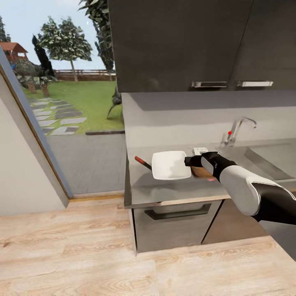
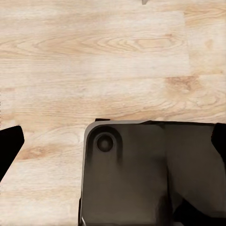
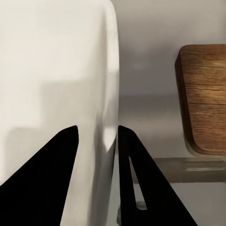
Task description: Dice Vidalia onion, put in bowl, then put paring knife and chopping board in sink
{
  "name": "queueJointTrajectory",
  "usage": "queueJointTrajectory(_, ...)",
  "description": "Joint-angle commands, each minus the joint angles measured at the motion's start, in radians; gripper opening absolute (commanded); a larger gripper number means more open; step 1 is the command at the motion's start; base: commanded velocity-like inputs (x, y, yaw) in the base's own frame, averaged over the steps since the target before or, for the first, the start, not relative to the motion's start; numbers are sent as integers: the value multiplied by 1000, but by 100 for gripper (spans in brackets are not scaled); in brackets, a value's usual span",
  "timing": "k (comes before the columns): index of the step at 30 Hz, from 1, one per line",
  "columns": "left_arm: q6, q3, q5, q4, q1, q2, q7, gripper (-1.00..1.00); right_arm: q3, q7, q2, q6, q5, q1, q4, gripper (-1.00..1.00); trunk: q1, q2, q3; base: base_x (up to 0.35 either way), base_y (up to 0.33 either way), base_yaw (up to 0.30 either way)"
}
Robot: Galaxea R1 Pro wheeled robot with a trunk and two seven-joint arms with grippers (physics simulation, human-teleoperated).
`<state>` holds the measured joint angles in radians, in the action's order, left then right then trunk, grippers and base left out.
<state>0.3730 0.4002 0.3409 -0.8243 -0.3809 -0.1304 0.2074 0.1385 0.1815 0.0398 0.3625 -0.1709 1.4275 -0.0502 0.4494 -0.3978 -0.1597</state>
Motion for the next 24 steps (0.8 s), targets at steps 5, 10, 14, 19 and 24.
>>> queueJointTrajectory(5,3,6,6,6,0,-1,8,100,11,4,-2,6,-9,1,-1,-100,1,-2,-10,0,0,0)
queueJointTrajectory(10,3,6,6,8,0,0,8,100,10,4,-4,6,-9,1,0,-100,1,-2,-17,0,0,0)
queueJointTrajectory(14,3,6,6,9,0,0,8,100,10,4,-5,6,-9,1,0,-100,1,-2,-24,0,0,0)
queueJointTrajectory(19,3,6,6,17,0,1,8,100,9,4,-8,7,-8,1,1,-100,1,-2,-31,0,0,0)
queueJointTrajectory(24,3,6,6,21,0,1,7,100,9,5,-10,7,-7,1,11,-100,1,-2,-39,0,0,0)
